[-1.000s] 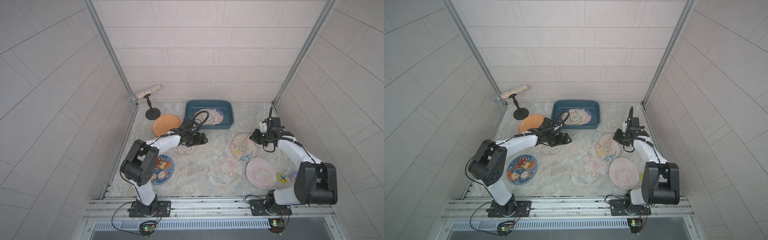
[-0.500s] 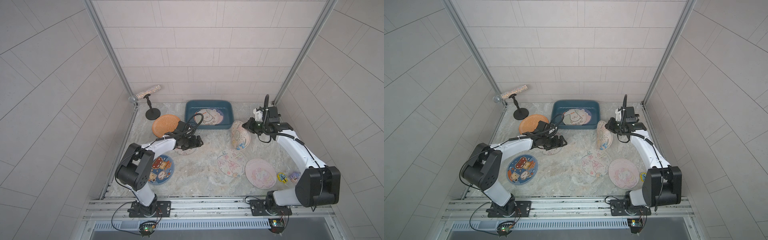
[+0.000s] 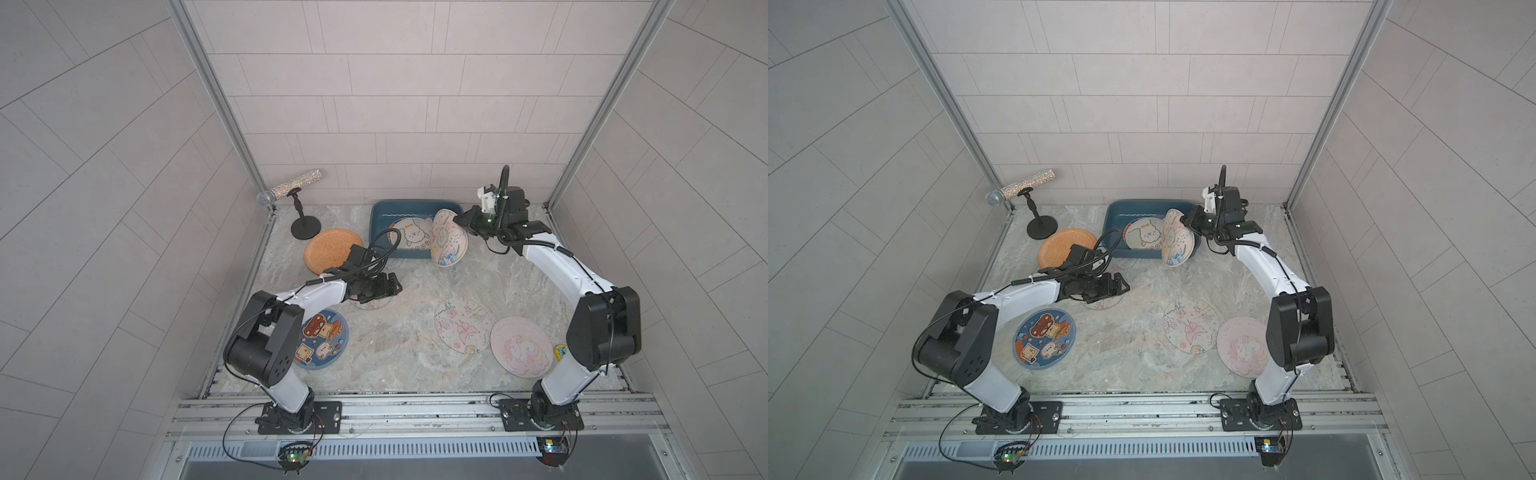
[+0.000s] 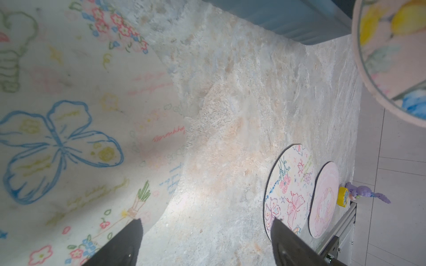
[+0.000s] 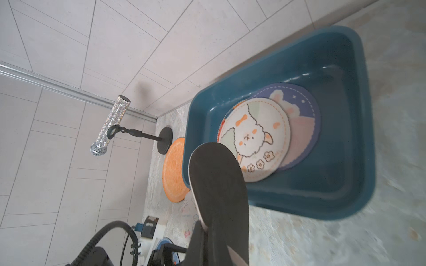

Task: Put the coasters into the storage box
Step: Place the coaster in the storage box.

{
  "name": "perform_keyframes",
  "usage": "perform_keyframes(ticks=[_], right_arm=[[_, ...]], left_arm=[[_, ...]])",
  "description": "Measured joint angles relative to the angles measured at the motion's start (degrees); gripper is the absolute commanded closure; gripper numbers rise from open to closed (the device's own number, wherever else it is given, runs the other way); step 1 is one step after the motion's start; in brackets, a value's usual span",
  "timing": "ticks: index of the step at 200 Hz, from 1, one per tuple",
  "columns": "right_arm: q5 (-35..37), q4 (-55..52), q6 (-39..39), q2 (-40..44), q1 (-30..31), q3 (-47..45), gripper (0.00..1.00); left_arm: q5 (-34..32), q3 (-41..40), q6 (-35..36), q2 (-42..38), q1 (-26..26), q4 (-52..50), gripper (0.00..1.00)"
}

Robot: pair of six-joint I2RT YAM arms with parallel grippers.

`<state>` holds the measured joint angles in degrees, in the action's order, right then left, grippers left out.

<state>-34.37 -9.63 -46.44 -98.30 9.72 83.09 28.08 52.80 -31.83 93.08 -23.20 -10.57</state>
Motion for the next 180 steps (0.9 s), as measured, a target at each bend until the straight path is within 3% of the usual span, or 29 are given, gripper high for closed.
perform_keyframes(ticks=[92,180], right_arm=[[-1.3,16.8,-10.4,-22.4,4.1,18.8,1.00],[5.6,5.7,-8.0,-32.0,2.9,24.2,1.00]], left_arm=[[0.2,-1.4,-0.1,-1.0,2.3,-0.2,0.07],[0.0,-1.4,-0.1,-2.4,2.6,-0.9,0.07]])
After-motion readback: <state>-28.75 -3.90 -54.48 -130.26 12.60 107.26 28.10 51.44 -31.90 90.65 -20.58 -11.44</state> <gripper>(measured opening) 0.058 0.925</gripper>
